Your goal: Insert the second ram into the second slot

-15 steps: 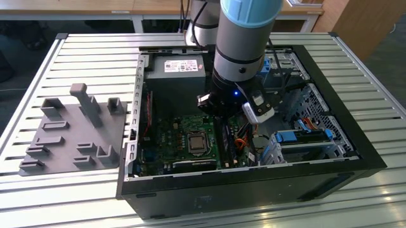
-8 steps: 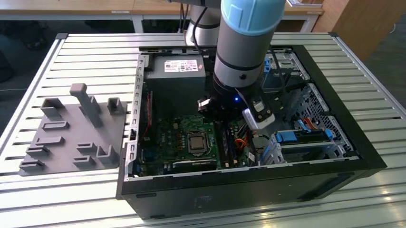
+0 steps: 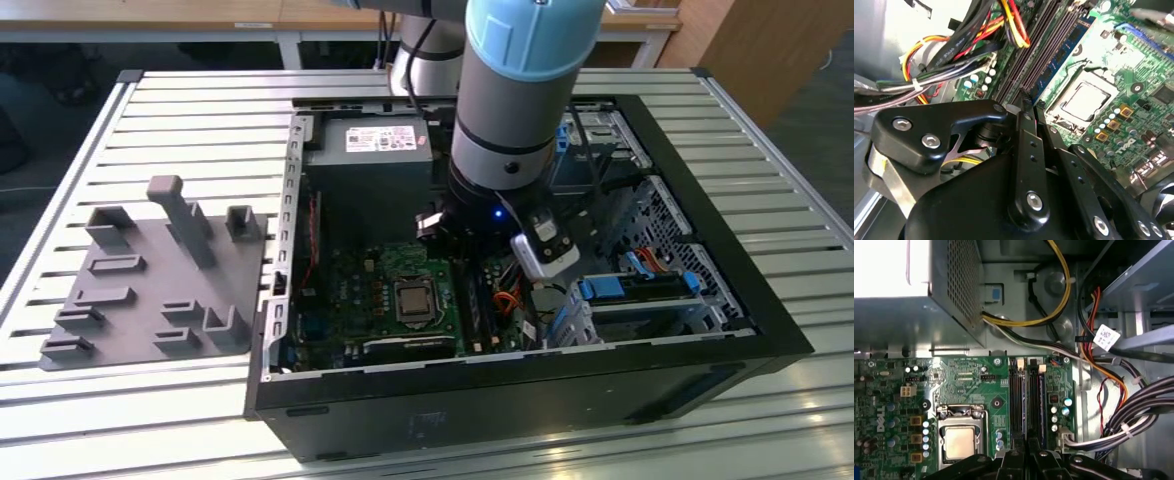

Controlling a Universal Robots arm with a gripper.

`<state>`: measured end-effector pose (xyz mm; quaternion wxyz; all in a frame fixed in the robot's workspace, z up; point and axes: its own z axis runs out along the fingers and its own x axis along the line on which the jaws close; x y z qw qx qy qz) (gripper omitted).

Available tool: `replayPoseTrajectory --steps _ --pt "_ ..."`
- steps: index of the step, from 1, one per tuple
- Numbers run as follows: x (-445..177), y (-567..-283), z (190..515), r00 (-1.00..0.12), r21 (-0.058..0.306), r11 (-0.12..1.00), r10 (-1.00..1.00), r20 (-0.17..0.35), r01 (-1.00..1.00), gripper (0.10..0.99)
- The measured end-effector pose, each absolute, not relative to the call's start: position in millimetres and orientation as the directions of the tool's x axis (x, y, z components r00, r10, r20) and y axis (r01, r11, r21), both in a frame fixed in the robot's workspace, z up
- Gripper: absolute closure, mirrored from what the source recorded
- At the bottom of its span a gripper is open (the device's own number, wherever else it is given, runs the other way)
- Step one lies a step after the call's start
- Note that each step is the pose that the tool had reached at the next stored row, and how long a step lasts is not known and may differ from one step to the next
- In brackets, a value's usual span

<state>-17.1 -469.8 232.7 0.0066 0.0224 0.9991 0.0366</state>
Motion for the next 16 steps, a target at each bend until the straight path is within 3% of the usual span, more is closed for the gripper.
replayPoseTrajectory --steps 16 --pt "-17.2 -471.0 221.7 -0.998 0.073 0.996 0.055 -0.012 0.054 0.949"
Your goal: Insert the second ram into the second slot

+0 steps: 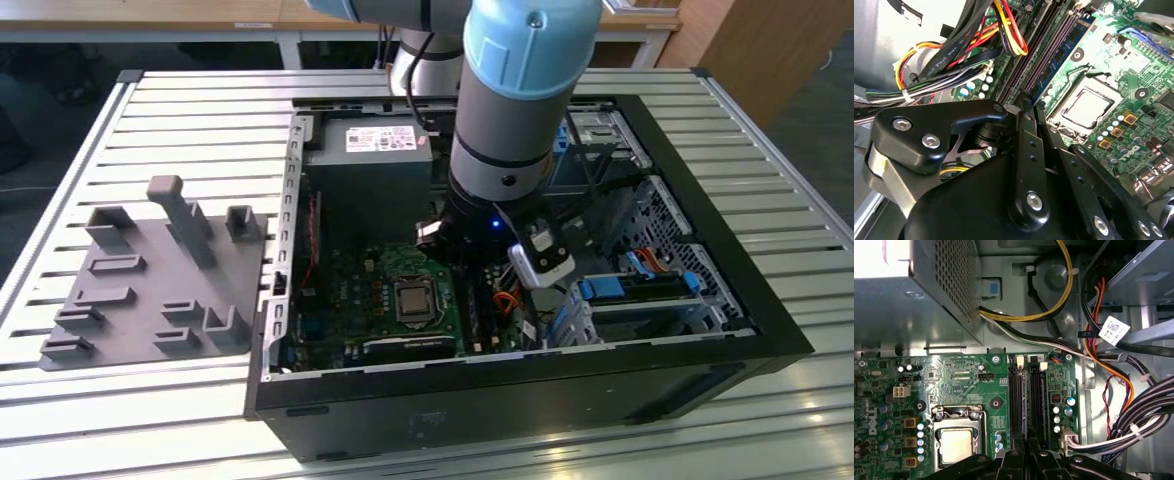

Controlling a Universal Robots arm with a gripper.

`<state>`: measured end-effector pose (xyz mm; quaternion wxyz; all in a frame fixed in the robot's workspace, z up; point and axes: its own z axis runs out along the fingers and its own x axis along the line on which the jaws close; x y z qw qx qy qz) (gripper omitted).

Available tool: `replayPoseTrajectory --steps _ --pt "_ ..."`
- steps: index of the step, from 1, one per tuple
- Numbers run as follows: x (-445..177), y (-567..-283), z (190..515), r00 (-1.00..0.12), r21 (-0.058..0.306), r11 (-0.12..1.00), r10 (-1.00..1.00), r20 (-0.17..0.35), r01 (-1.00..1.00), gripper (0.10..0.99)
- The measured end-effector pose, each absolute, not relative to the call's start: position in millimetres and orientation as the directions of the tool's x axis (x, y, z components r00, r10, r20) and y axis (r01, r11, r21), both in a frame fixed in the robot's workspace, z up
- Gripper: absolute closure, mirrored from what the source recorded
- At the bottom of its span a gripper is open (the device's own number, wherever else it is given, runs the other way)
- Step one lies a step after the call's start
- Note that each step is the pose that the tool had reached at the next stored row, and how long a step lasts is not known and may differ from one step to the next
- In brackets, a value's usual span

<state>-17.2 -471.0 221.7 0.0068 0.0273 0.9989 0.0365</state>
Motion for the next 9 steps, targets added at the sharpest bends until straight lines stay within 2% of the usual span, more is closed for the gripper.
replayPoseTrajectory --steps 9 --pt "-17.2 -470.9 221.4 -0.998 0.073 0.996 0.055 -0.012 0.054 0.949"
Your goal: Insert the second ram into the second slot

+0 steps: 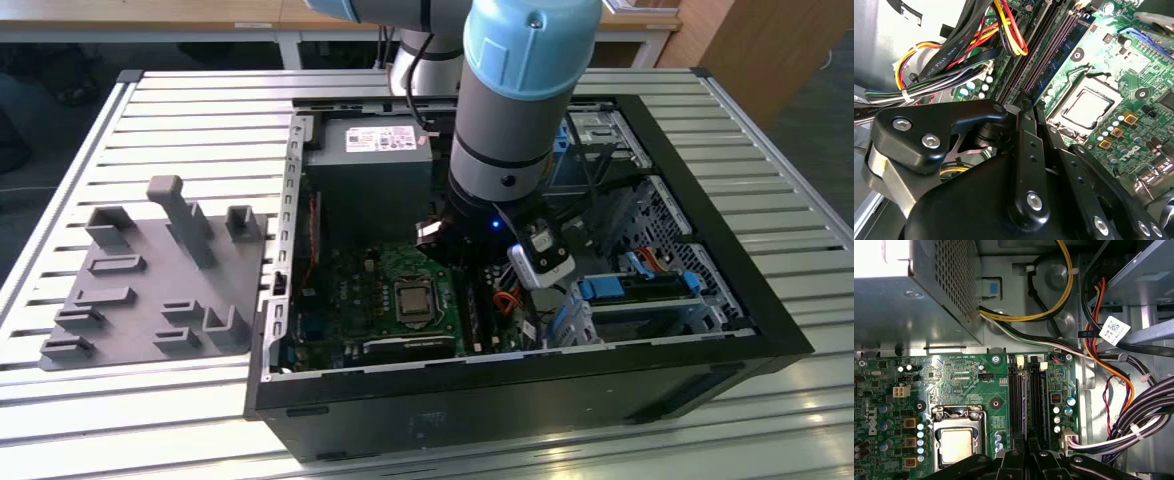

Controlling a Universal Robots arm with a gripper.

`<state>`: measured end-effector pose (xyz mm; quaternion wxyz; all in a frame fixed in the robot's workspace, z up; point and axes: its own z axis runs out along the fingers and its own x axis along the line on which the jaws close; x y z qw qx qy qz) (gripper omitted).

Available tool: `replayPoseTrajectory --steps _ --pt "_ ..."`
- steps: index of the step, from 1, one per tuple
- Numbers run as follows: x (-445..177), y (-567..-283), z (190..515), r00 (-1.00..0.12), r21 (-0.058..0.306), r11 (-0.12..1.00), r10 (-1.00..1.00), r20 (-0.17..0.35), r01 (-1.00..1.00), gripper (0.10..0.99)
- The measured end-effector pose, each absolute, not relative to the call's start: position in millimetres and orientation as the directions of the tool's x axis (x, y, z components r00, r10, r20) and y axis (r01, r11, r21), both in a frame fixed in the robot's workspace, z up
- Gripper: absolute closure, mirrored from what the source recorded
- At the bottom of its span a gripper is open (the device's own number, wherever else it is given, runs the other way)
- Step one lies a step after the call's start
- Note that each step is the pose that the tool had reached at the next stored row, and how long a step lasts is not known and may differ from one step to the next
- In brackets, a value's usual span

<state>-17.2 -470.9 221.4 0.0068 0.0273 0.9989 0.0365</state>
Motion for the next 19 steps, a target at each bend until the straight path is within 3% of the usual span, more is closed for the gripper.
replayPoseTrajectory --steps 19 --pt "-16.1 -471.0 212.5 -1.000 0.073 0.997 0.029 -0.010 0.029 0.949"
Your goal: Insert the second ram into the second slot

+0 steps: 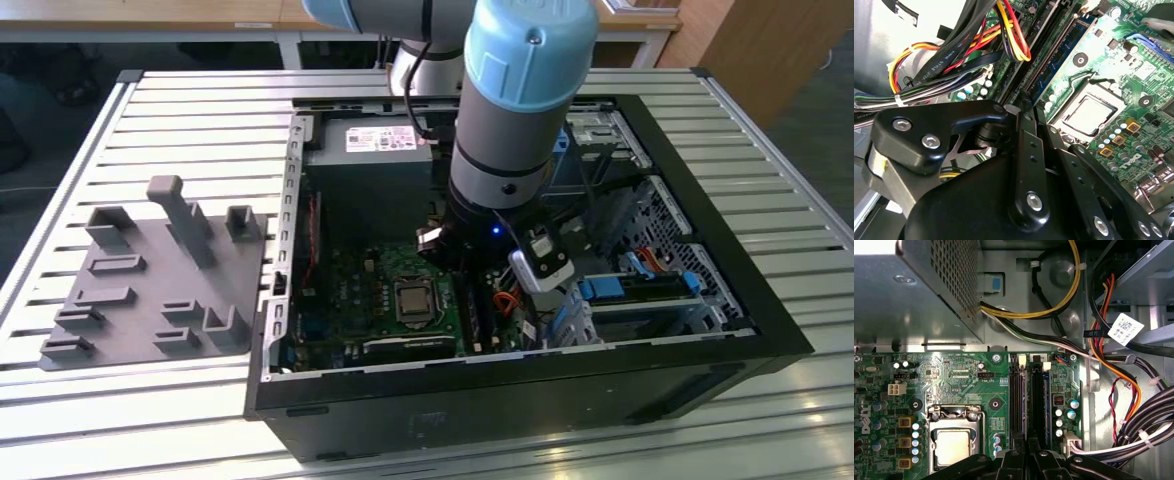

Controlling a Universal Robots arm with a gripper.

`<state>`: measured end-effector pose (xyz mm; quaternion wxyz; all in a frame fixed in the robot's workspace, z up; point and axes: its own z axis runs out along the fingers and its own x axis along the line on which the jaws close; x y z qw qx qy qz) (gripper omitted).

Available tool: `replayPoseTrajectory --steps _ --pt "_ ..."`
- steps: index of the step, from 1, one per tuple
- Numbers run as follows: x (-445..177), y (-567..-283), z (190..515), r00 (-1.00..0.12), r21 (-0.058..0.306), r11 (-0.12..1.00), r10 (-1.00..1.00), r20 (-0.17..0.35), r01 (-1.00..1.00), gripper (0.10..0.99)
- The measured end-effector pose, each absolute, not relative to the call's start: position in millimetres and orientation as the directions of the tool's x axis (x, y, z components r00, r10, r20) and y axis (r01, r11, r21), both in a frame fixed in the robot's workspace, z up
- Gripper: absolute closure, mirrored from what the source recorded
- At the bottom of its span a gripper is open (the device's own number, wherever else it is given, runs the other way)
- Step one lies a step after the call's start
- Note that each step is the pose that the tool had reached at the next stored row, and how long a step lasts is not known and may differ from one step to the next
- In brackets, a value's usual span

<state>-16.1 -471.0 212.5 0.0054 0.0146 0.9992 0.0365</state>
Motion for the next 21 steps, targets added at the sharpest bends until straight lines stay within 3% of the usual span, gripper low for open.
replayPoseTrajectory --steps 21 --pt "-17.6 -470.1 206.9 -1.000 0.073 0.997 0.023 -0.010 0.022 0.949"
